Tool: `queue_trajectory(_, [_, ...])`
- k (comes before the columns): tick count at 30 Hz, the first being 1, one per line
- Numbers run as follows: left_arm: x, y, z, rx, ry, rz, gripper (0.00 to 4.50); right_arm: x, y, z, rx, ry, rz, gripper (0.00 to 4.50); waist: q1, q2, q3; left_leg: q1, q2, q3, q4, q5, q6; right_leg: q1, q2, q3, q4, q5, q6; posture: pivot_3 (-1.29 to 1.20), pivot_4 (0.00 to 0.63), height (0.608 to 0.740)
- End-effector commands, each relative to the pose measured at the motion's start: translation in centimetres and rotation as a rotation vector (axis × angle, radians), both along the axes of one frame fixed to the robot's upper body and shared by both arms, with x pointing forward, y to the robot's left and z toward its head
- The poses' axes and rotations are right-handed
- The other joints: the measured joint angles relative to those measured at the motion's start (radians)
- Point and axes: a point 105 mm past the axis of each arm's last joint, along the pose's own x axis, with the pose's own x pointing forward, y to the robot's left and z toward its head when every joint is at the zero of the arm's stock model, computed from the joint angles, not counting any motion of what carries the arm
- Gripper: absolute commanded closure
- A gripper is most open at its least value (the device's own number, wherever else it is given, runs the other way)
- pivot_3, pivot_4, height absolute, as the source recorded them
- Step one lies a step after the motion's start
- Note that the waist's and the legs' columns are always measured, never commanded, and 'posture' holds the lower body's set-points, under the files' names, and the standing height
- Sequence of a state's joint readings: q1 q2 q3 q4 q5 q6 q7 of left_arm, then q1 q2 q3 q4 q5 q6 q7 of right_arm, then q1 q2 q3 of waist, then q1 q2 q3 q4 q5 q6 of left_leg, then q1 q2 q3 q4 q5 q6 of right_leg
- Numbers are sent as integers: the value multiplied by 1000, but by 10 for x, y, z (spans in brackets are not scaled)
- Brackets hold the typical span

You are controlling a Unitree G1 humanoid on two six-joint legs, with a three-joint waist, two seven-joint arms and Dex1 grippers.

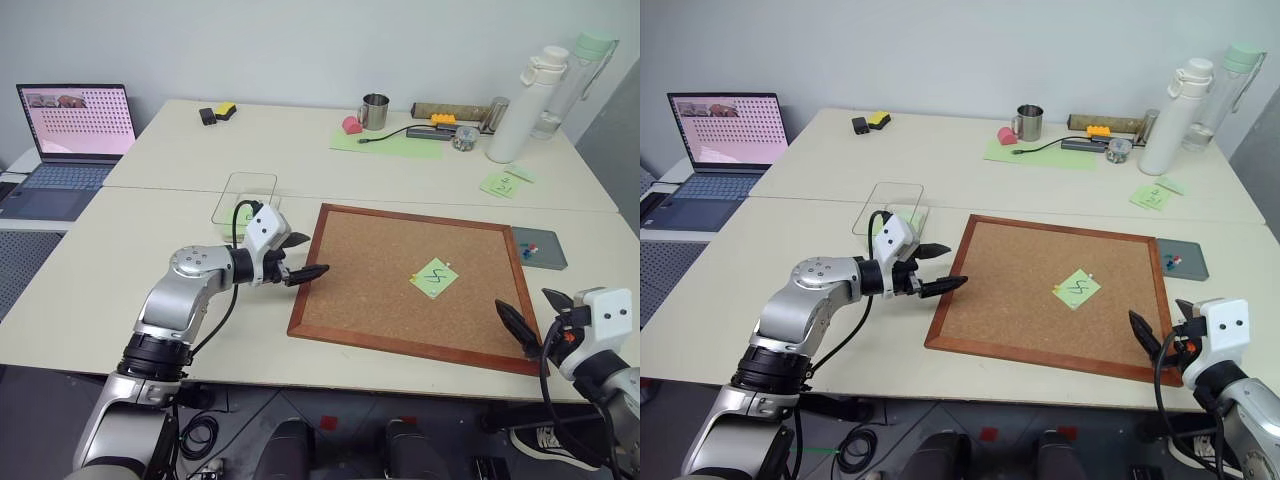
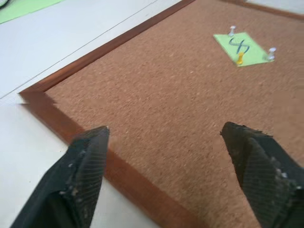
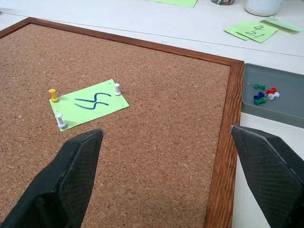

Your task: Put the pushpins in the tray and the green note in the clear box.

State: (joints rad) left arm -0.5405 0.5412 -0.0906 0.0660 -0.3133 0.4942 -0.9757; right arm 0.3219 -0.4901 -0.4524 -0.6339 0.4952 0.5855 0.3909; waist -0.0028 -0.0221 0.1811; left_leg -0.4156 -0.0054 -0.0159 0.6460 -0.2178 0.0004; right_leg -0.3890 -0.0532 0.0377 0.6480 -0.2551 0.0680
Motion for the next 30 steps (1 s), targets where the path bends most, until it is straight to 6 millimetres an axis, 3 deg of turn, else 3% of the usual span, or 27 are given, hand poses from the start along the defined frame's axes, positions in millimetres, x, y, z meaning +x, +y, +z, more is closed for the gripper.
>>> queue_trajectory(1, [-9, -8, 20, -37, -49, -64, 1401, -1, 3, 16, -20, -60, 14, 0, 0, 0, 0, 0, 0, 0, 0, 0, 0, 0, 0, 0, 0, 0, 0, 0, 150, 740])
queue_trajectory(13, [-13, -34, 11, -33, -65, -158, 3357, 0, 11, 17, -8, -70, 38, 0, 1, 0, 0, 0, 0, 0, 0, 0, 0, 0, 0, 0, 0, 0, 0, 0, 150, 740])
queue_trajectory(19, [-9, -58, 1, -20, -89, -214, 4491, 1, 27, 22, 26, -93, 114, 0, 1, 0, 0, 0, 0, 0, 0, 0, 0, 0, 0, 0, 0, 0, 0, 0, 150, 740])
queue_trajectory(26, [-7, -82, -26, 20, -84, -242, 4497, 5, 41, 21, 18, -81, 195, 0, 1, 0, 0, 0, -1, 0, 0, 0, 0, 0, 0, 0, 0, 0, 0, 0, 150, 740])
queue_trajectory(30, [-3, -88, -53, 116, -57, -215, 4497, 18, 45, 20, 5, -86, 215, 0, -1, 0, 0, 0, -1, 0, 1, 0, 0, 0, 0, 1, 0, 0, 0, 0, 150, 740])
